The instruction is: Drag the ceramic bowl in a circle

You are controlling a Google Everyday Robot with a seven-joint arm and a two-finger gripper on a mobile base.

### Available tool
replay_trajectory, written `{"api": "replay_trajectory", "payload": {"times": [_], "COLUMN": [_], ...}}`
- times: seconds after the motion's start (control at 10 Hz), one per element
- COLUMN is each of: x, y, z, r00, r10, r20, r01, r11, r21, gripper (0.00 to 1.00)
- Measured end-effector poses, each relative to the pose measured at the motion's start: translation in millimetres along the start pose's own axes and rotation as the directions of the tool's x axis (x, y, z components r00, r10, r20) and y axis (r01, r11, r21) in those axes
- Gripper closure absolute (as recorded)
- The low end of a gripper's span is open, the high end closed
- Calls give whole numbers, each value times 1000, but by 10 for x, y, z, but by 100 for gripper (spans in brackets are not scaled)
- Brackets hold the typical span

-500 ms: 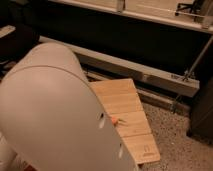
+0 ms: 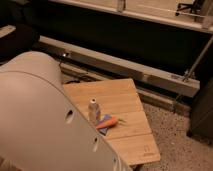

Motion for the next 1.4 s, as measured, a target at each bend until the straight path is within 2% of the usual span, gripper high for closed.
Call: {"api": "replay_trajectory", "payload": {"times": [0.3, 0.7, 0.9, 1.0, 1.2, 1.4], "x": [366, 765, 874, 895, 851, 762], "y": [25, 279, 553, 709, 909, 1010], "z": [68, 284, 422, 488, 590, 687], "r00": [999, 992, 980, 970, 950, 934], "r10": [28, 124, 199, 244, 307, 344], "r20": [-26, -18, 5, 19, 55, 94], "r01": [-28, -124, -199, -243, -306, -344], "r11": [1000, 992, 980, 970, 952, 939], "r21": [8, 0, -20, -25, -21, -14], "gripper": [100, 100, 100, 100, 100, 100]}}
